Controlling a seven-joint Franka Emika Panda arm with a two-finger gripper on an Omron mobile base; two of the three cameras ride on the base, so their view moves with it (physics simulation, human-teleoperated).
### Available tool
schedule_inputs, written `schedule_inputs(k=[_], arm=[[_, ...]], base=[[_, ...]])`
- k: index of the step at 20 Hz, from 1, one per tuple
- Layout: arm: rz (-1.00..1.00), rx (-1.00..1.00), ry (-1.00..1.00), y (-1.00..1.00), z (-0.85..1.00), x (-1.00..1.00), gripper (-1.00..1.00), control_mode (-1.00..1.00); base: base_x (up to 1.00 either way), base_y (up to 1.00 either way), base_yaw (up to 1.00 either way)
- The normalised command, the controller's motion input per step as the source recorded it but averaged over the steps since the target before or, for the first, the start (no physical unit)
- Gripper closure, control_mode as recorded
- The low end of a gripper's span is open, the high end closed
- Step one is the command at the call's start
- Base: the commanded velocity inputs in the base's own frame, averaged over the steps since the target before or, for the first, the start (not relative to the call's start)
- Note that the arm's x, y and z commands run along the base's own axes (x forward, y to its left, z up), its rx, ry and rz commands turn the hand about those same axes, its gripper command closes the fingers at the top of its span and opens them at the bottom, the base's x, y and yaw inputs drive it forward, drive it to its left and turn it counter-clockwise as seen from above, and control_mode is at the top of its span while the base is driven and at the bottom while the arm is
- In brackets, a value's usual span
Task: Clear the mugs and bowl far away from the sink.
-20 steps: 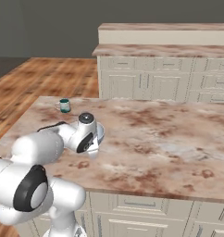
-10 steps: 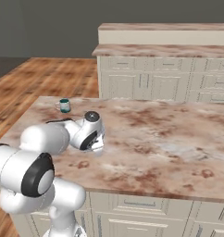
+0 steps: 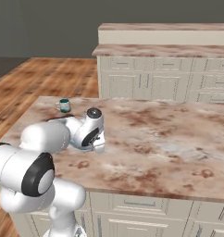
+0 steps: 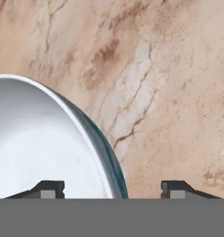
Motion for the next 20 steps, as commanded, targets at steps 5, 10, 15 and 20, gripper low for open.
schedule_inputs(k=[5, 10, 15, 20], arm=[[0.00, -0.05, -0.08, 0.04, 0.53, -0.12, -1.00, -1.00], [0.02, -0.05, -0.18, 0.00, 0.80, -0.30, -1.00, -1.00], [0.13, 0.00, -0.02, 0.00, 1.00, -0.47, -1.00, -1.00], [0.13, -0.01, -0.04, 0.00, 0.82, -0.89, -1.00, -1.00]], base=[[0.00, 0.00, 0.00], [0.00, 0.00, 0.00], [0.00, 0.00, 0.00], [0.00, 0.00, 0.00]])
